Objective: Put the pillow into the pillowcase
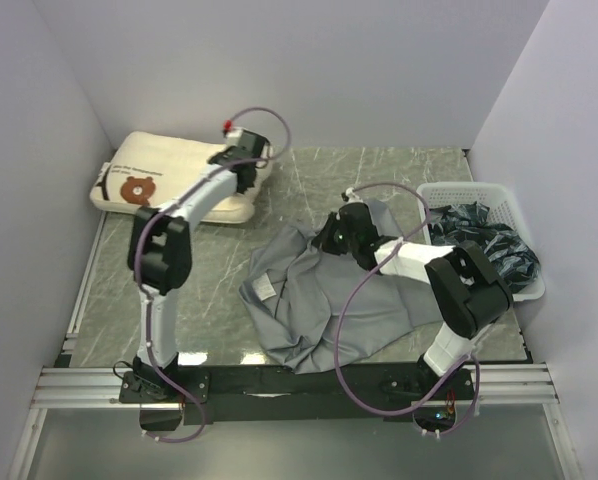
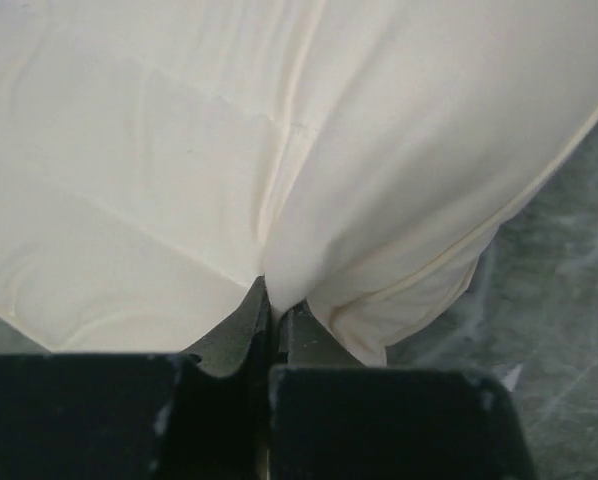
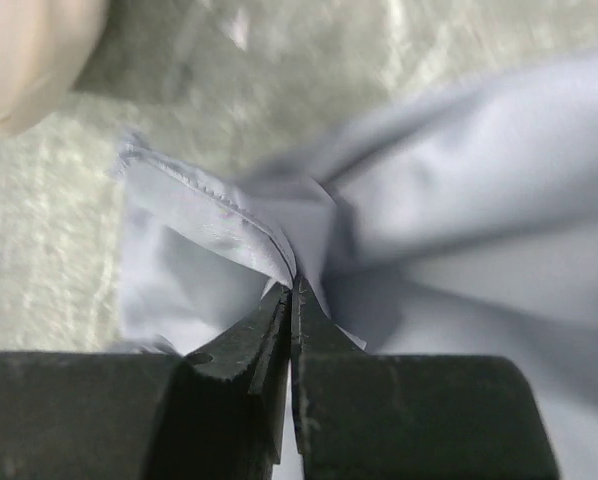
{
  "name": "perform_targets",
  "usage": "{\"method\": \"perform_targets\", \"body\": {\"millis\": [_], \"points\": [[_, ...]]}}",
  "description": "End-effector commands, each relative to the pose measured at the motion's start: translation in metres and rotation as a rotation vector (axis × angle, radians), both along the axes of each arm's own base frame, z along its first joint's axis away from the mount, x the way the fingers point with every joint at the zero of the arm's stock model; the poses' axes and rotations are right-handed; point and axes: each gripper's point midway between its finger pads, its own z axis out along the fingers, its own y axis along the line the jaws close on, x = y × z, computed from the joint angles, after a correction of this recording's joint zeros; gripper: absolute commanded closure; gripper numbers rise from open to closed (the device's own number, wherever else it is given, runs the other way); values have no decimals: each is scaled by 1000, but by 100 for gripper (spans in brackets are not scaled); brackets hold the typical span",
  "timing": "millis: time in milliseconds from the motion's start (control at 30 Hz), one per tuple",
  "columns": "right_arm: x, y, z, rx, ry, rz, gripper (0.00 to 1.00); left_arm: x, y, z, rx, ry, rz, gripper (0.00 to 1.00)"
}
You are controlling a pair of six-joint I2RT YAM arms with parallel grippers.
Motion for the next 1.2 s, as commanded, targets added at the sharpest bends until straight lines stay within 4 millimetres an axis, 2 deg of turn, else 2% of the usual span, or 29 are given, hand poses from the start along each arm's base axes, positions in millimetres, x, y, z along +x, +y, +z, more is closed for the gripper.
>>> {"method": "perform_targets", "body": {"millis": [0, 67, 133, 167, 200, 233, 267, 300, 333, 367, 400, 433, 467, 500, 533, 567, 633, 667, 733, 867, 967, 1033, 1167], "points": [[30, 13, 34, 4, -64, -4, 94, -28, 33, 93, -84, -127, 74, 99], [35, 16, 37, 2, -60, -2, 94, -47, 36, 108, -118, -126, 72, 99], [43, 21, 50, 15, -72, 0, 94, -68, 42, 100, -112, -83, 73, 99], [45, 22, 54, 15, -77, 1, 94, -83, 42, 115, -138, -109, 64, 99], [49, 24, 63, 18, -89, 2, 94, -99, 45, 97, -121, -65, 49, 99], [50, 24, 65, 14, -89, 6, 94, -111, 47, 97, -123, -64, 42, 99], [51, 25, 68, 11, -93, 9, 94, -127, 48, 112, -152, -101, 33, 99], [55, 26, 75, 14, -107, 10, 93, -141, 47, 95, -164, -61, 4, 99], [53, 26, 75, 9, -101, 12, 94, -152, 46, 94, -182, -57, -16, 99], [53, 26, 76, 10, -101, 16, 94, -170, 49, 89, -202, -50, -28, 99], [54, 25, 79, 12, -105, 15, 93, -180, 43, 85, -235, -34, -62, 99], [53, 25, 81, 12, -108, 17, 94, -192, 40, 92, -263, -56, -91, 99], [53, 23, 82, 12, -109, 16, 94, -206, 36, 78, -265, -20, -116, 99], [51, 23, 81, 6, -108, 21, 93, -217, 31, 76, -284, -4, -140, 99], [51, 23, 81, 4, -107, 22, 94, -227, 28, 84, -313, -32, -167, 99], [49, 22, 80, 0, -104, 25, 94, -238, 23, 75, -326, -12, -195, 99], [48, 21, 80, -2, -104, 24, 94, -254, 17, 82, -379, -27, -239, 99], [47, 21, 79, -7, -100, 29, 94, -262, 12, 78, -388, -15, -263, 99], [46, 21, 77, -11, -97, 35, 94, -273, 2, 83, -438, -23, -325, 99], [43, 19, 78, -24, -103, 53, 93, -290, -20, 72, -475, 22, -439, 99], [40, 17, 82, -39, -112, 61, 93, -295, -35, 64, -484, 55, -491, 99], [39, 14, 87, -48, -122, 66, 93, -294, -37, 54, -460, 84, -485, 99], [31, 13, 97, -73, -138, 116, 92, -295, -56, 49, -479, 93, -545, 99]]}}
